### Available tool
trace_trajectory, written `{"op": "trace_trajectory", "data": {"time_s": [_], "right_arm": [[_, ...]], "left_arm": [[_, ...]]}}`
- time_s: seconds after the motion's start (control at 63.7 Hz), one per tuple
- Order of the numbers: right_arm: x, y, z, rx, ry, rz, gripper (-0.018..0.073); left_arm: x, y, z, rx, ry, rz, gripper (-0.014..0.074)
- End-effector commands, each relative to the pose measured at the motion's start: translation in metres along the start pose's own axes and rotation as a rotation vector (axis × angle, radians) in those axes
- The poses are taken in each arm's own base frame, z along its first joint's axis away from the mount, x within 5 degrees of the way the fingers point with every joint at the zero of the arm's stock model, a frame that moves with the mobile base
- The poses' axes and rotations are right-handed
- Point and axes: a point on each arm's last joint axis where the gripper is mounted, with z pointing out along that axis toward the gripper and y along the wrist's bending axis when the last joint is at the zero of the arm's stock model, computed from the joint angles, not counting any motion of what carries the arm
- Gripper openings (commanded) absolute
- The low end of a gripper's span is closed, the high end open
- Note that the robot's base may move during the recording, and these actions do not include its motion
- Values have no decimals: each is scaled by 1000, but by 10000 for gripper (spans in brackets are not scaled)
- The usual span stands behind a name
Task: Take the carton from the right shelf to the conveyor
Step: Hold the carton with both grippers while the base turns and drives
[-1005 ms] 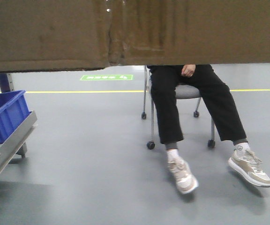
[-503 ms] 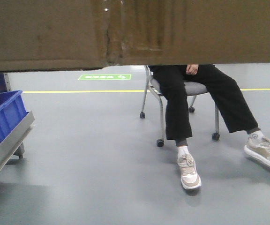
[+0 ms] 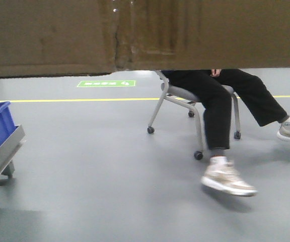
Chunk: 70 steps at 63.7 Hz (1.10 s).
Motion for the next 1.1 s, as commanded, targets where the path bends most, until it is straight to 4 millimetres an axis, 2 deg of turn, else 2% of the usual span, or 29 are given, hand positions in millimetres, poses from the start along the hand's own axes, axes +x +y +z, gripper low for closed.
{"op": "trace_trajectory", "data": {"time_s": [0.0,1.084], "right_arm": [[-5,3,-8,-23,-71,-21,-68],[-5,3,-4,-22,-64,-21,-68]], "left_arm": [[-2,-1,-5,19,-41,7,-9],[-2,-1,-5,17,-42,8,-9]]}}
